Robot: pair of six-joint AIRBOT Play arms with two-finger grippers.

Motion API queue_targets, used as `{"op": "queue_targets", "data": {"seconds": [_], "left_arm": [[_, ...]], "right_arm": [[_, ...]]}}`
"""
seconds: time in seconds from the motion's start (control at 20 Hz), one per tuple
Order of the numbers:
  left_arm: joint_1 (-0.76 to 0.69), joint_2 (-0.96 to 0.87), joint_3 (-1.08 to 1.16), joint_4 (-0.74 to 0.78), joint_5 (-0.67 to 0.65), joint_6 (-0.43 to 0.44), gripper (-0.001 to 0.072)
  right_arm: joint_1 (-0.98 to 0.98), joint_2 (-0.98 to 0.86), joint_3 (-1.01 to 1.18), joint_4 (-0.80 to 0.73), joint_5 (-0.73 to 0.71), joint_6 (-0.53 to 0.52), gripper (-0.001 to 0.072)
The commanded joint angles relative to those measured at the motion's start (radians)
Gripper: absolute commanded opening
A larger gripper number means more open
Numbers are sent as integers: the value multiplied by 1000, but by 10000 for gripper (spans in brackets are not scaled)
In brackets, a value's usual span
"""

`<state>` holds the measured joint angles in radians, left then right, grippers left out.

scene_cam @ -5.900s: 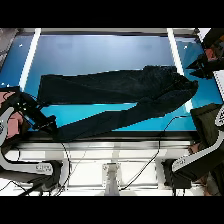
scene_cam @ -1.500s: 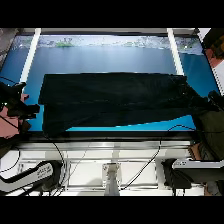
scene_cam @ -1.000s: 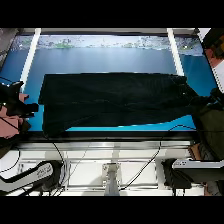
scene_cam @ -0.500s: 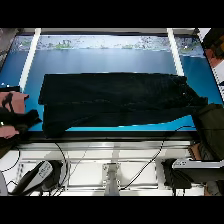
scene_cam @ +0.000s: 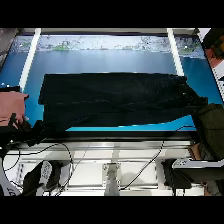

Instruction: Fold the clothes and pants, and hang the long-sleeved shirts on hangers.

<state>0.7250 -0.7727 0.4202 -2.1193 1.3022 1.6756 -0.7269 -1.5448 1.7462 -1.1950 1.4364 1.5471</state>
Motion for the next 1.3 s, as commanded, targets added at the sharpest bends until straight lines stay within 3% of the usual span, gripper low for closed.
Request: {"op": "queue_targets", "data": {"seconds": [0.0, 0.2, 0.4, 0.7, 1.25], "left_arm": [[3, 14, -26, -3, 64, -106, 474], [-32, 17, -75, -6, 39, -171, 473], [-89, 28, -121, -5, -141, -238, 473], [-171, 26, -142, -2, -310, -291, 472], [-243, 26, -175, -2, -407, -321, 470]], "right_arm": [[0, -8, 1, 5, -18, -23, 356], [0, -8, 1, 5, -20, -23, 355], [0, -8, 1, 7, -18, -23, 355], [0, -8, 1, 26, -16, -23, 355], [0, -8, 1, 49, -17, -23, 355]]}}
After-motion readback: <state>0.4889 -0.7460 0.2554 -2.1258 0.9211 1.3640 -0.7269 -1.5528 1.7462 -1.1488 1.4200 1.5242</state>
